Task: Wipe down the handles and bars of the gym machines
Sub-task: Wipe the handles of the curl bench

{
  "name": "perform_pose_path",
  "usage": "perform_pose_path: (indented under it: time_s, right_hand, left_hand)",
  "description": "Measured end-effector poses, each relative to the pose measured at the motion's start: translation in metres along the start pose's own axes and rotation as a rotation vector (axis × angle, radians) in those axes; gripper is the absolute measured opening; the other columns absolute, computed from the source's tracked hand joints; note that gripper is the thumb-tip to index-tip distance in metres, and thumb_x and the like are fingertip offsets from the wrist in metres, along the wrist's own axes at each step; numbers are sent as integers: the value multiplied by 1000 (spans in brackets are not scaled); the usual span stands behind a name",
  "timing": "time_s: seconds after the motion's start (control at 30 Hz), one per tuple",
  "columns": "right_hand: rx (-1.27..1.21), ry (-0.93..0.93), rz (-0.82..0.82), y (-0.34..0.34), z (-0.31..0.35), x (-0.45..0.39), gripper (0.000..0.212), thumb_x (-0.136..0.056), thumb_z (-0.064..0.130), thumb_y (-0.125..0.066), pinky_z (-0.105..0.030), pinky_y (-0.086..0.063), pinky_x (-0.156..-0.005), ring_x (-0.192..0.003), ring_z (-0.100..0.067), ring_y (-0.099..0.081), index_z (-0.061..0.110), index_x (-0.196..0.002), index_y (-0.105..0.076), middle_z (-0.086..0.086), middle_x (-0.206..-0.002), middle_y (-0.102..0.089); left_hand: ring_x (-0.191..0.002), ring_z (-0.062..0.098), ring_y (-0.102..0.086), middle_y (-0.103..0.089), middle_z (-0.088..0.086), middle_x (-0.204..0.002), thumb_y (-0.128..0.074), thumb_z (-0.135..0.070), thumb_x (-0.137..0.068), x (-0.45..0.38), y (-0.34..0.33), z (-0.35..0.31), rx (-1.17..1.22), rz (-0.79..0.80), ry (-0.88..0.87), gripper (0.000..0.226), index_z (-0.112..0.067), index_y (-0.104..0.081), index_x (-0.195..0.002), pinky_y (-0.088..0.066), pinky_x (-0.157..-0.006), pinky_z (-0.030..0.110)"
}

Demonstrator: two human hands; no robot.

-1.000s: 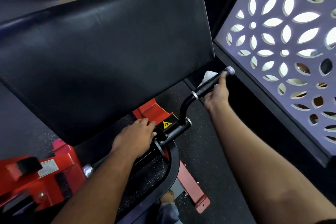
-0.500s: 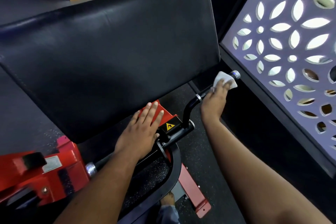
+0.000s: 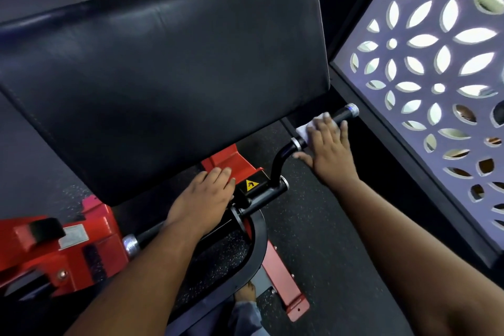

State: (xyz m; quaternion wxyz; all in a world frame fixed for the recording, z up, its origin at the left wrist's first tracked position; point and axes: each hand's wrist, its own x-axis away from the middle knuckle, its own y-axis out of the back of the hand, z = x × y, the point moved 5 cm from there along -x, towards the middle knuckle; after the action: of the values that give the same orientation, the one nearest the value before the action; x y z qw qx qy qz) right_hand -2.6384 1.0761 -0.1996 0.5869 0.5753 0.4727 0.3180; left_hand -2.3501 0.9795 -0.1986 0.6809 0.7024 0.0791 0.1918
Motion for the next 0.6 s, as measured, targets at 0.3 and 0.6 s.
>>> perform_pose_path:
  time_s: [0.3, 0.6]
  right_hand:
    - [43, 193, 212, 2, 7, -8, 105, -86, 88, -22, -57, -11, -124, -152, -35, -25, 7, -150, -43, -17, -155, -43]
    - [76, 70, 183, 3, 11, -8, 115, -81, 91, -25, -61, -5, -123, -151, -37, -23, -2, -146, -42, -21, -153, -41]
  left_hand:
    - [-150, 27, -27, -2, 6, -172, -32, -9, -102, 21, 2, -4, -43, 193, -76, 74, -22, 7, -164, -47, -102, 41]
    - [-87, 23, -70, -67, 1, -107, -45, -58, -102, 42, 11, 21, 29, 215, 408, 47, -20, -48, -130, -45, -58, 34]
